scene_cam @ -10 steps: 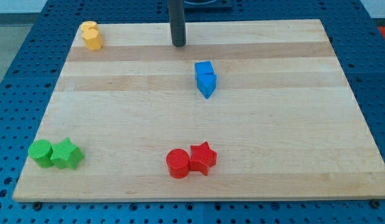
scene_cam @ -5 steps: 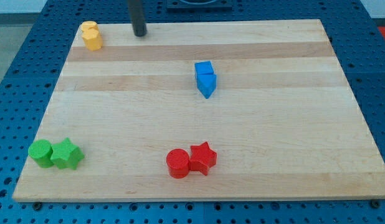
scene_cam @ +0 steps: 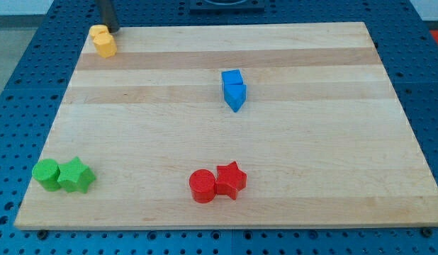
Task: Separate the yellow blocks
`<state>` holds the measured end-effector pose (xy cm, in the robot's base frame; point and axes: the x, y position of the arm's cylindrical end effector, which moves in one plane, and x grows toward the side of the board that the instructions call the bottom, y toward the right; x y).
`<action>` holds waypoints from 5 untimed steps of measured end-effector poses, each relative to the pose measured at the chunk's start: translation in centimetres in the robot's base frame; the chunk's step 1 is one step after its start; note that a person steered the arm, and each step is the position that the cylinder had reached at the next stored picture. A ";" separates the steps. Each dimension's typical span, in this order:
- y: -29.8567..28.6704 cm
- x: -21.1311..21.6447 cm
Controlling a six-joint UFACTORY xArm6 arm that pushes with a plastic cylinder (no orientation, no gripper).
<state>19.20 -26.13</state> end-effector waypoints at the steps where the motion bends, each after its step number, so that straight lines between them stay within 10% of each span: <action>1: -1.6 0.0; 5: -1.8 0.7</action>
<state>19.91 -27.98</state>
